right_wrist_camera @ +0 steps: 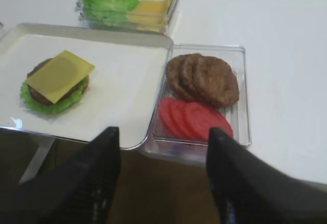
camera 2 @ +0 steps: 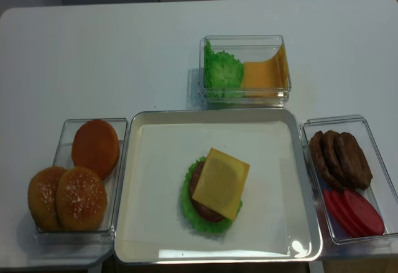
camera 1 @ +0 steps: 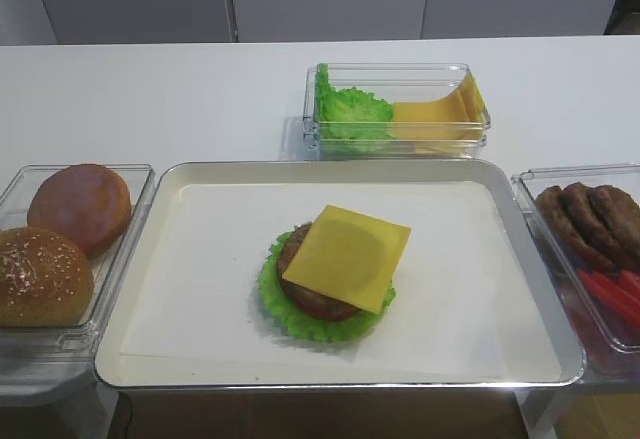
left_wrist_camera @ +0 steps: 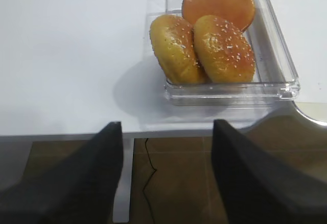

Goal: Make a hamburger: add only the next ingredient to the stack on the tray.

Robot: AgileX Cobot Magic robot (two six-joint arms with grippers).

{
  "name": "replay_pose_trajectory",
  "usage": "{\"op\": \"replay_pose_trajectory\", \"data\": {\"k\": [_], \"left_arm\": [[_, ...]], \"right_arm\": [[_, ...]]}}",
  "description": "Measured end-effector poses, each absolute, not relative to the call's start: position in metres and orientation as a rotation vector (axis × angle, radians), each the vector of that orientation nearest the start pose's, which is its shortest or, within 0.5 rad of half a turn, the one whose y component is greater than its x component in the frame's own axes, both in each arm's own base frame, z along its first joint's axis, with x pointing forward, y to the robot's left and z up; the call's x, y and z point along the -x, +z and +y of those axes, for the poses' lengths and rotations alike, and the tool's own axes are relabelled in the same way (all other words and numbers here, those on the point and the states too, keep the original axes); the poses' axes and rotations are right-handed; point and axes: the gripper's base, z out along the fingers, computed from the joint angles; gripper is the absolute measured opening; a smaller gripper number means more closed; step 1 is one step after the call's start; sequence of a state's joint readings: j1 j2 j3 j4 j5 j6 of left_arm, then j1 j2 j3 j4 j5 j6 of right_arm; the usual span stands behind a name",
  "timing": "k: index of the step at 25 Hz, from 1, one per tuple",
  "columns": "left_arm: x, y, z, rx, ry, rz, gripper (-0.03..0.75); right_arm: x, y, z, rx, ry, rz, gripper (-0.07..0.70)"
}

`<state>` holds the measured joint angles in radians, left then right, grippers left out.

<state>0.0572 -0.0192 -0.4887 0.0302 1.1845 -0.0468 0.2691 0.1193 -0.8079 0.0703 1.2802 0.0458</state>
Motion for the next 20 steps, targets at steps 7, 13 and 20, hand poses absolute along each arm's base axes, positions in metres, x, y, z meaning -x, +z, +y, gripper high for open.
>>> {"op": "replay_pose_trajectory", "data": {"k": [7,13,20], "left_arm": [[0.012,0.264,0.002,0.116,0.043,2.157,0.411],[0.012,0.264,0.002,0.116,0.043,2.157,0.411],[0.012,0.264,0.002,0.116,0.043,2.157,0.411]], "right_arm": [[0.053,0.321,-0.003,0.302,0.323,1.992,0.422],[0.041,0.299,0.002,0.343,0.327,2.077,0.422],[0.020,0.273,0.007,0.382,0.292,2.100,0.422]]}}
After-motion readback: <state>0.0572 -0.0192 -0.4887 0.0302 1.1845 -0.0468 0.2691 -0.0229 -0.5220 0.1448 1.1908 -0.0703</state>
